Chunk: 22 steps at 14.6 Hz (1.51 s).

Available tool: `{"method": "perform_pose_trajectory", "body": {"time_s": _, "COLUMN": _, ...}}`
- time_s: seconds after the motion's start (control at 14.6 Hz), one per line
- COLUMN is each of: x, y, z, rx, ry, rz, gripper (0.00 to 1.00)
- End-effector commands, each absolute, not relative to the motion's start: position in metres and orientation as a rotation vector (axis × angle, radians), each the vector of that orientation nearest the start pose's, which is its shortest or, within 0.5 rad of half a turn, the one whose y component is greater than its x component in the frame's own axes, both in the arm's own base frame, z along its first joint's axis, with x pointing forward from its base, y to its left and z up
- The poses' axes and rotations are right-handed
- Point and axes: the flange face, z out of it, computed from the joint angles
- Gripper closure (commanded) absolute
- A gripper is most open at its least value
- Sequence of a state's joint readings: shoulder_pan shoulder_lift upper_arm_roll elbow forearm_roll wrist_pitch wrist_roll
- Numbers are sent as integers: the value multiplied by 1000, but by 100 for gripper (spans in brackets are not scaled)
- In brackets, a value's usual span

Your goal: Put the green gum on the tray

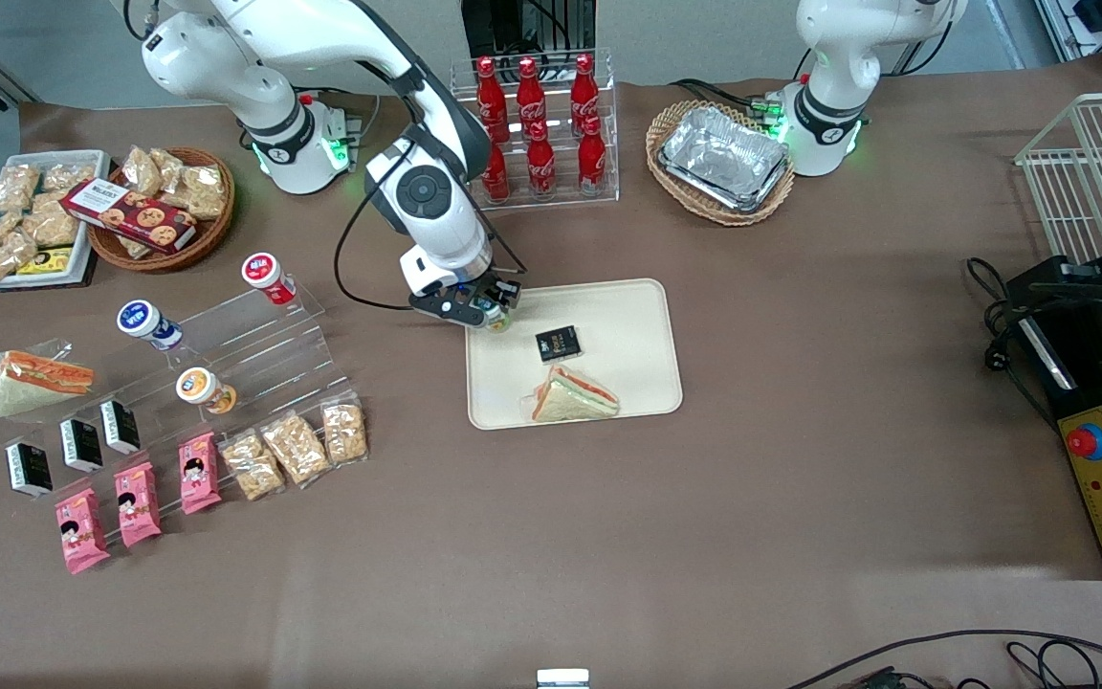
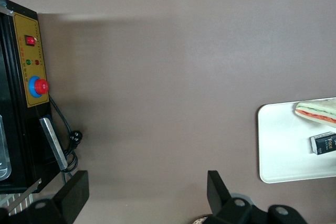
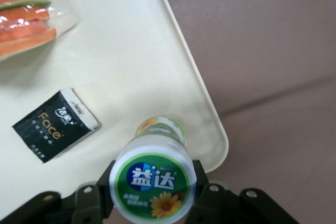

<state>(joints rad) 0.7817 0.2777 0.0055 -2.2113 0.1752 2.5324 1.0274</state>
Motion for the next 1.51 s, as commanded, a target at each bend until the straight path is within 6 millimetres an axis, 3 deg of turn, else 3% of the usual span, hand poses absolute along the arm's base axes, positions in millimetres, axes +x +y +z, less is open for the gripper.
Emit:
{"method": "perform_pose_trajectory", "body": {"time_s": 0.0, "x": 390, "y": 398, "z": 241, "rx": -2952, "ry": 612, "rz": 47, "gripper": 83}}
{"method": "perform_pose_trajectory", "body": {"time_s": 0.21, "x": 382, "y": 407, "z": 234, "rx": -2945, "ry": 609, "rz": 36, "gripper": 80}}
{"method": "perform_pose_trajectory", "body": {"time_s": 0.27, "x": 382, "y": 407, "z": 234, "rx": -2945, "ry": 612, "rz": 36, "gripper": 65}}
{"method": "perform_pose_trajectory", "body": {"time_s": 0.41, "x": 382, "y": 407, "z": 233, "rx": -2946, "ry": 612, "rz": 37, "gripper": 19}}
{"method": "perform_pose_trajectory", "body": {"time_s": 0.55, "x": 382, "y": 407, "z": 232, "rx": -2947, "ry": 608, "rz": 36, "gripper": 2}}
{"method": "perform_pose_trajectory", "body": {"time_s": 0.96, "x": 385, "y": 405, "z": 232, "rx": -2957, "ry": 578, "rz": 32, "gripper": 0}}
{"method": "perform_pose_trajectory", "body": {"time_s": 1.1, "x": 394, "y": 399, "z": 241, "rx": -2955, "ry": 547, "rz": 19, "gripper": 0}}
{"method": "perform_pose_trajectory", "body": {"time_s": 1.24, "x": 407, "y": 390, "z": 265, "rx": -2953, "ry": 564, "rz": 36, "gripper": 0}}
{"method": "perform_pose_trajectory", "body": {"time_s": 1.44, "x": 434, "y": 384, "z": 333, "rx": -2996, "ry": 472, "rz": 135, "gripper": 0}}
